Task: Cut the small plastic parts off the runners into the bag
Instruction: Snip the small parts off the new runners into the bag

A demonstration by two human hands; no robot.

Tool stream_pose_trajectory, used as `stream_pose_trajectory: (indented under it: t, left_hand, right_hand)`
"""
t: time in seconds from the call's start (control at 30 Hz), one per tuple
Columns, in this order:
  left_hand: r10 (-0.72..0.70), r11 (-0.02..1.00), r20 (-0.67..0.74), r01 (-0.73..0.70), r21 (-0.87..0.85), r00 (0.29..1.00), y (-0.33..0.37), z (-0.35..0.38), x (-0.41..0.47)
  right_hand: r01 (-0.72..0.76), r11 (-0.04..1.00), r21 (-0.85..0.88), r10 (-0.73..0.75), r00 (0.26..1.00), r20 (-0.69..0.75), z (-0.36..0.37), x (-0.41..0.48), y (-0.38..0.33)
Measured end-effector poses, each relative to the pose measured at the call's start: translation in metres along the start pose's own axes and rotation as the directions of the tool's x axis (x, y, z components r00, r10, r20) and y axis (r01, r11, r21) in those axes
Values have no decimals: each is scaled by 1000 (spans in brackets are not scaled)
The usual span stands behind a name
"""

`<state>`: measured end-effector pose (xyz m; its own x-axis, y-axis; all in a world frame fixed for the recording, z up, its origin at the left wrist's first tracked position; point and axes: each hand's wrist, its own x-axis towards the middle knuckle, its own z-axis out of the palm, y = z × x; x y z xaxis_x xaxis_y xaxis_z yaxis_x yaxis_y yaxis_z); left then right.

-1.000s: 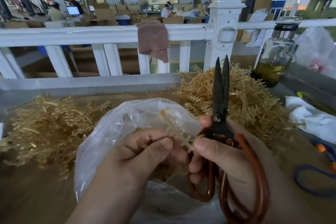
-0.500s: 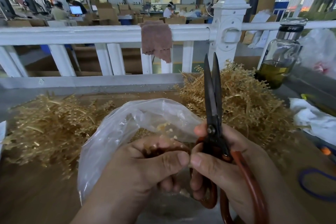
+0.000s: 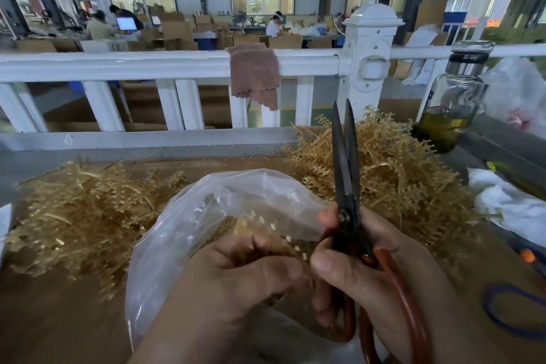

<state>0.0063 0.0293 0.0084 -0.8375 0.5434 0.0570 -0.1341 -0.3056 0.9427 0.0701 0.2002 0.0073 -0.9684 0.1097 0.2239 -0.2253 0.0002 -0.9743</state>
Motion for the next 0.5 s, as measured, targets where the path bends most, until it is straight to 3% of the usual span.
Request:
stream_pose_trajectory:
  t: [0.07,0.13,0.3,0.5]
  left_hand:
    - [71,997,-191,-64,43,979,1,-4,1]
    - [127,990,-273,-138,-20,953,5,-11,4]
    - [170,966,-308,-220,-136,936,11,-22,3]
    - [171,963,-313,-226,-147,934,10,-26,3]
  right_hand:
    - [-36,998,-57,36,999,8,-3,0,-4]
    - [-20,981,-192,19,1000,-9,-7,0,-7]
    - [36,773,-634,4,998,61,-11,0,-16]
    - [65,564,-823,57,991,118,-19,4,-21]
